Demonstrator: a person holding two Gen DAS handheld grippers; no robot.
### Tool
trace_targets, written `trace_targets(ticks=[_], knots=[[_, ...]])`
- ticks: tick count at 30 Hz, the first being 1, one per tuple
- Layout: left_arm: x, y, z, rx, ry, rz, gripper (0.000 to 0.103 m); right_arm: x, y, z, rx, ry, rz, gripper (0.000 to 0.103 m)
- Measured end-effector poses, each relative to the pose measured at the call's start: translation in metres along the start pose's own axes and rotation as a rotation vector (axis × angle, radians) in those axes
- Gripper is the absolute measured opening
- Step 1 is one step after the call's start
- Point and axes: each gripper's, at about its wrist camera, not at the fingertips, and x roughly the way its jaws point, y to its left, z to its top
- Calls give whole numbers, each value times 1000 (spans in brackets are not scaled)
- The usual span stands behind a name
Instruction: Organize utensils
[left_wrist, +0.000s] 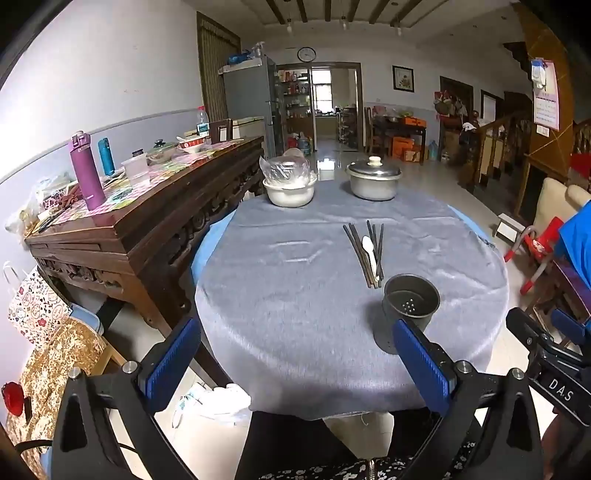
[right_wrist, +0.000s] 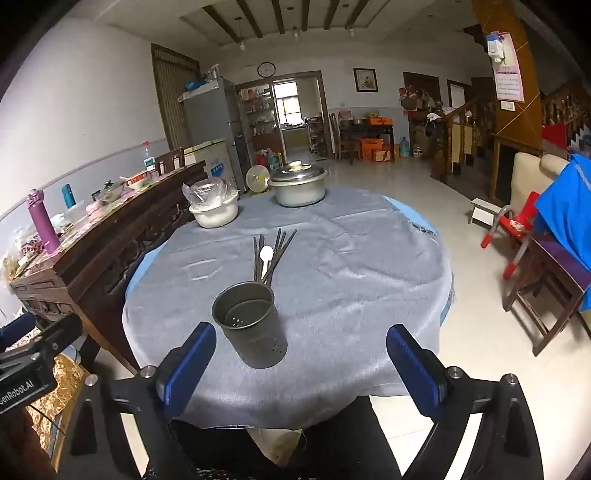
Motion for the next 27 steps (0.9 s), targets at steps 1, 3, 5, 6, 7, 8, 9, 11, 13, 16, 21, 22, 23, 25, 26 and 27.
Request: trace_targets(ticks=[1, 3, 5, 6, 7, 8, 9, 11, 13, 16, 21, 22, 23, 25, 26, 27], knots=[[0, 1, -1, 0, 3, -1, 103, 0, 1, 0, -2, -2, -3, 95], [0, 2, -2, 0, 4, 1, 103, 1, 0, 2, -1, 2, -5, 95], [0, 2, -2, -1, 4, 2, 103, 3, 2, 2, -4, 4, -4, 95], [1, 3, -2, -2, 5, 2, 103, 3, 3, 2, -7, 5, -5, 95], [1, 4, -2, -2, 7, 2, 103, 0, 3, -3, -10, 4, -4, 95], [2, 4, -2, -3, 8, 2, 103, -1, 4, -3, -14, 2, -3, 95], [2, 4, -2, -3, 9, 3, 103, 3, 5, -3, -15, -2, -3, 95], [3, 5, -2, -4, 12, 3, 103, 4, 3, -6, -15, -5, -3, 95], [4, 6, -2, -6, 13, 3, 103, 4, 4, -6, -16, -13, -4, 95], [4, 8, -2, -11, 14, 4, 103, 2, 9, -3, -26, -11, -9, 95], [5, 9, -2, -11, 15, 4, 103, 2, 8, -2, -31, -12, -10, 94], [5, 8, -2, -12, 15, 4, 103, 2, 8, -2, -32, -12, -10, 94], [5, 9, -2, -12, 16, 5, 103, 3, 8, -2, -31, -11, -8, 94], [5, 8, -2, -10, 18, 4, 103, 3, 9, -3, -39, -22, -14, 94], [5, 8, -3, -9, 19, 4, 103, 3, 10, -4, -46, -31, -18, 94], [5, 8, -3, -8, 21, 4, 103, 3, 10, -4, -45, -31, -17, 94]])
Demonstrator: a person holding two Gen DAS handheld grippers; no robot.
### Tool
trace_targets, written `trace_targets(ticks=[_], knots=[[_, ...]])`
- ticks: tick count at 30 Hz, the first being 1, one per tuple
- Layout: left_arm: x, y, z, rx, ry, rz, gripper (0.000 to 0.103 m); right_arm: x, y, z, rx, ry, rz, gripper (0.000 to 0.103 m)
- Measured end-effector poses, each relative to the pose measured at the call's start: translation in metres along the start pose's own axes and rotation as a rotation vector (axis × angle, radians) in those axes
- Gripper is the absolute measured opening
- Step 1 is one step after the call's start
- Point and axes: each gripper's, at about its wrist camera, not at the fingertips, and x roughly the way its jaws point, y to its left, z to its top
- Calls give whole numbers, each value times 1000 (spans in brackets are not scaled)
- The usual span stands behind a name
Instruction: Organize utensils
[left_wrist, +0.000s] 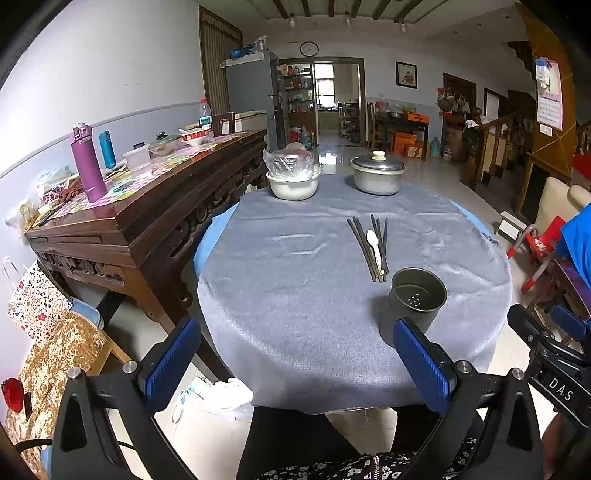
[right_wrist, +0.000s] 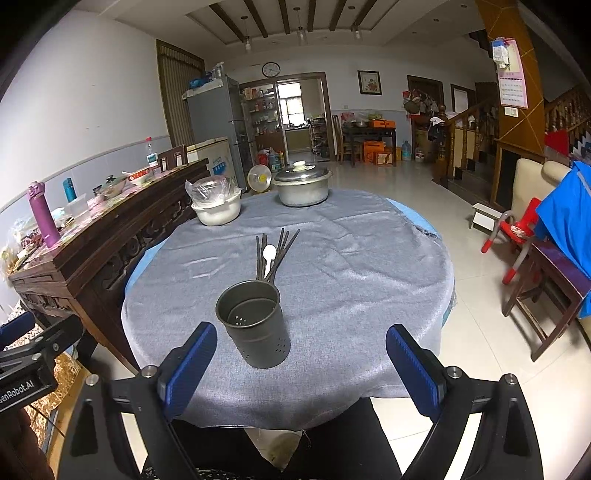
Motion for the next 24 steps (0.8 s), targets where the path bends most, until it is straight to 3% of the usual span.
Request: trace_targets(ticks=[24], knots=[[3, 0, -2, 0, 13, 0, 103, 4, 1, -1, 18, 39, 11, 94]])
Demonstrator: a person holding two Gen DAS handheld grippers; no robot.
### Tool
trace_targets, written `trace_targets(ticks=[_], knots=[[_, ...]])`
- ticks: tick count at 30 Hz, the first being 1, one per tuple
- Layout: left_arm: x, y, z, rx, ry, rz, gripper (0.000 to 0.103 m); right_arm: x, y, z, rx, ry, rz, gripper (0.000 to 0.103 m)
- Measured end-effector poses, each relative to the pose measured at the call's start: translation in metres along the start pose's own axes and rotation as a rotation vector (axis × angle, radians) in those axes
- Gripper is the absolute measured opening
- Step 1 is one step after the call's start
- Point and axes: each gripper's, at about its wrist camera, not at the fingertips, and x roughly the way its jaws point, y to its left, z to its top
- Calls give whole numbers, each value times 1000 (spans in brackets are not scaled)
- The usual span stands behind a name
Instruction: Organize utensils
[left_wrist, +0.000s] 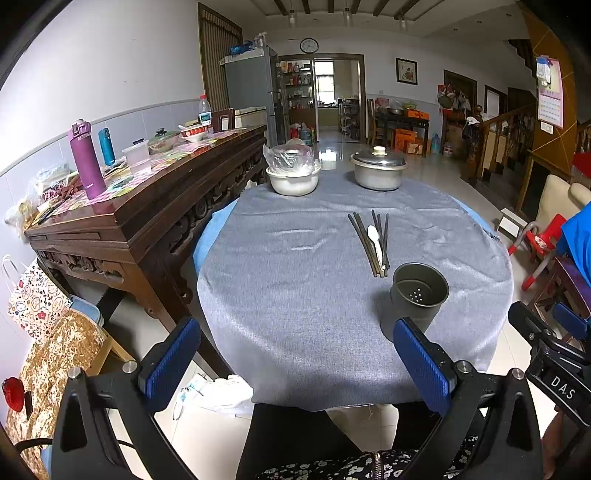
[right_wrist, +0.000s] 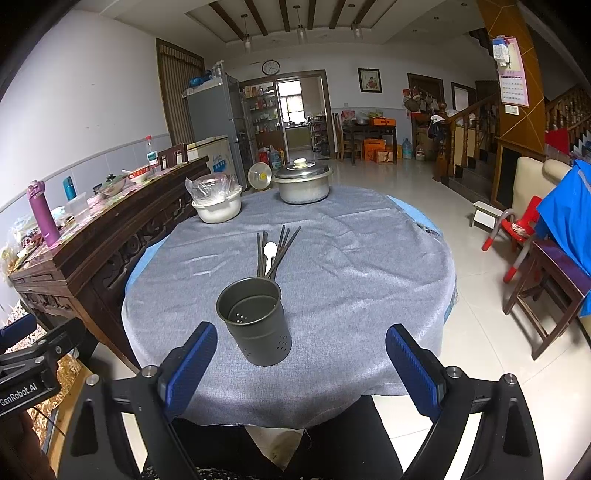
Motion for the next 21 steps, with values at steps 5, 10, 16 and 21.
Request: trace_targets(ticks=[5, 10, 16, 21], knots=[[0, 0, 0, 0, 1, -1, 103, 1, 0, 0, -4, 16, -4, 94], [1, 0, -1, 0, 3, -1, 103, 2, 1, -1, -3, 7, -3, 94], [3, 0, -2, -1, 6, -4, 103, 2, 1, -2, -2, 3, -1, 94], [17, 9, 10, -32, 9, -5, 103, 8, -8, 17, 3, 41, 23, 94]])
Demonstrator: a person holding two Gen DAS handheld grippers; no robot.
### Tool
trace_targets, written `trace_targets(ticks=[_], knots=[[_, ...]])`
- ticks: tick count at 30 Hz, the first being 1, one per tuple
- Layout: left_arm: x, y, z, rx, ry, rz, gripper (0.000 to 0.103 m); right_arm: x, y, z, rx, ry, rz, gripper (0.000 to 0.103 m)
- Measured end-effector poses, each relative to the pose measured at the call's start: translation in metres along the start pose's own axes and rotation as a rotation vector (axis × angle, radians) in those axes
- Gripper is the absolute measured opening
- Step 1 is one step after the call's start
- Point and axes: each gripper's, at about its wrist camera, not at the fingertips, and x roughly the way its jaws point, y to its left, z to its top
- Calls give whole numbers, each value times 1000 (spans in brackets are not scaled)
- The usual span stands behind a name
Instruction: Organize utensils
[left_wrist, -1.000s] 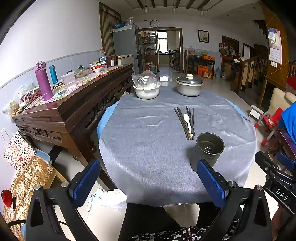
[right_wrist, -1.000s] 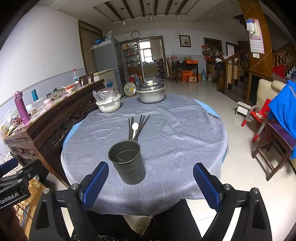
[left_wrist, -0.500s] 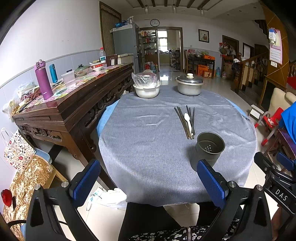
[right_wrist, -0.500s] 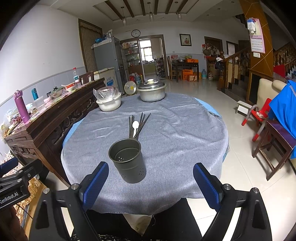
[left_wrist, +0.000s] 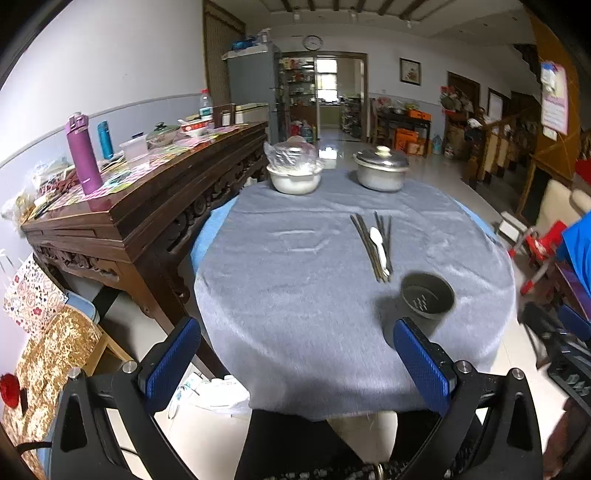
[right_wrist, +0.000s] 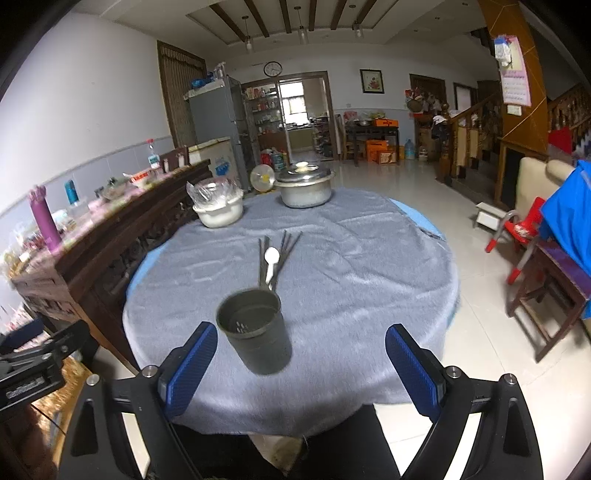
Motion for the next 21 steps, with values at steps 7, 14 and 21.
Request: trace_targets(ticks=[7, 14, 21], knots=[[46, 28, 37, -93, 15, 32, 103, 56, -27, 70, 37, 96, 156, 89], [116, 35, 52, -99, 114, 32, 103, 171, -29, 123, 21, 215, 323, 66], [186, 31, 68, -98, 187, 19, 103, 317, -47, 140, 164, 369, 295, 44]])
